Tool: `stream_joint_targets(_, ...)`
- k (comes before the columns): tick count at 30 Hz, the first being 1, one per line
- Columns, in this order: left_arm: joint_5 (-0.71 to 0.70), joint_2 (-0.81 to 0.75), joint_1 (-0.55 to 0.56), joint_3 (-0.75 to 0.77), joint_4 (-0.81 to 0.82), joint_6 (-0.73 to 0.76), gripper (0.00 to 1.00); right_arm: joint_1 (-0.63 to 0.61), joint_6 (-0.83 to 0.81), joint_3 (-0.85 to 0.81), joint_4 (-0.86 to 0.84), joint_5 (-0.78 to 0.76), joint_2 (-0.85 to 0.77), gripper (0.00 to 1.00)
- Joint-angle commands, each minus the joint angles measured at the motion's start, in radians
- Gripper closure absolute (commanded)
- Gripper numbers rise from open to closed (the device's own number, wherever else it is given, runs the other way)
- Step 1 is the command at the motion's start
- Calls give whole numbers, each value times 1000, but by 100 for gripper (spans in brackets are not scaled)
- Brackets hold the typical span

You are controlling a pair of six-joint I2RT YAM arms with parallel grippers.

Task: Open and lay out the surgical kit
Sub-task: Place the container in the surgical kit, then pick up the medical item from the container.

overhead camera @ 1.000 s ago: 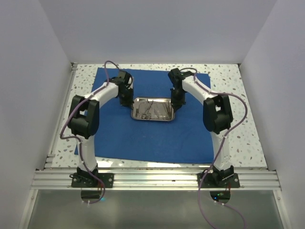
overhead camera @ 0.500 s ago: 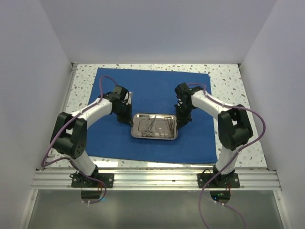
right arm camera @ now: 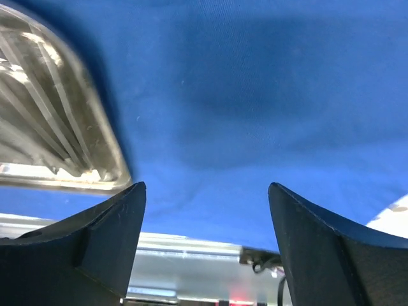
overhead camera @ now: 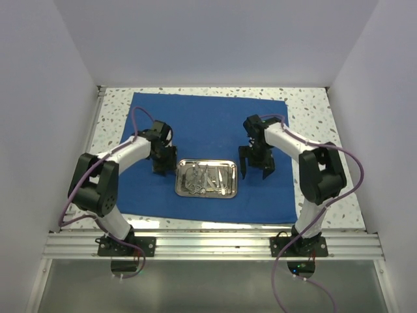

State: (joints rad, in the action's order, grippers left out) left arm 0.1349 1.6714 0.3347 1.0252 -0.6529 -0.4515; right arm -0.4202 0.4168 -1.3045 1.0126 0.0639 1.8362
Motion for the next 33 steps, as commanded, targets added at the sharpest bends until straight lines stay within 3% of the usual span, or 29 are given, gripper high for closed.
stream_joint_targets(1,-46,-39,-3,116,-39,2,43,0,-29,-126,89,-38,-77,19)
stream_joint_targets(10,-78,-22,-3,318,-112,2,44,-41,-15,-349,96,56,14,67)
stream_joint_targets(13,-89,-22,-3,331,-111,8,44,-58,-10,-328,77,56,52,74)
stream_joint_targets(33,-81,-30,15,348,-93,88,47,-141,71,-257,-40,68,205,79)
